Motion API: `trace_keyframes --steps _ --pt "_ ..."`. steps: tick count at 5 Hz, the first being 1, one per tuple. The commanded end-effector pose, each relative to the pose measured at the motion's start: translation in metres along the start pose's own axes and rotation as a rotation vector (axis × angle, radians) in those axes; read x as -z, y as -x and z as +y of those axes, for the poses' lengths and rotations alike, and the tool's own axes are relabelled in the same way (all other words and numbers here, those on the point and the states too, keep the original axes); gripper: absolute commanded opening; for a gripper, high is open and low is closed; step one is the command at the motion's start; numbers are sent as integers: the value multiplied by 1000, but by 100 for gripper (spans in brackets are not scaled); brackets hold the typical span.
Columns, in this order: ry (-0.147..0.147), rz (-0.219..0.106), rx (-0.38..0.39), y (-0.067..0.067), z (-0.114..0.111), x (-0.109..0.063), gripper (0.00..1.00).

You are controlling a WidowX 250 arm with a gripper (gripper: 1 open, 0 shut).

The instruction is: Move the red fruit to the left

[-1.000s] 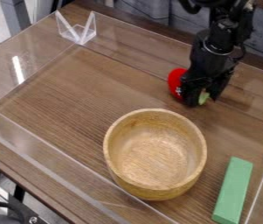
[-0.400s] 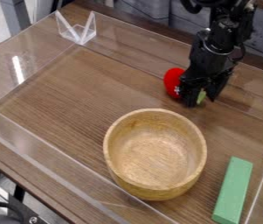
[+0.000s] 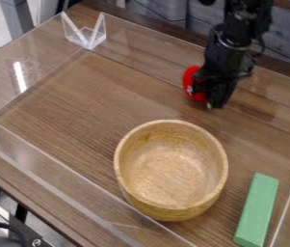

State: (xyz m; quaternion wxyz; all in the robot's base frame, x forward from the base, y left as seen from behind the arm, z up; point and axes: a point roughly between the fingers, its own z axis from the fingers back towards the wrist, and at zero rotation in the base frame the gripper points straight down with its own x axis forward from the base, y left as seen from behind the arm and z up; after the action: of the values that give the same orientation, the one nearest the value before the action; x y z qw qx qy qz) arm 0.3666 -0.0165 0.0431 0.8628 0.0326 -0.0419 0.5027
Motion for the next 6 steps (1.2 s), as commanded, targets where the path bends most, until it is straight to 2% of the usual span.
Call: trace_keyframes --steps 1,2,3,4,6 --pt "109 -37 -8 -26 -1 -48 0" --pt "121 -28 -30 -42 10 -58 0" --pt "124 -30 -64 -59 19 -54 0" --pt "113 -40 -94 -74 27 -45 0" --pt "91 -81 -109 -88 44 -21 0"
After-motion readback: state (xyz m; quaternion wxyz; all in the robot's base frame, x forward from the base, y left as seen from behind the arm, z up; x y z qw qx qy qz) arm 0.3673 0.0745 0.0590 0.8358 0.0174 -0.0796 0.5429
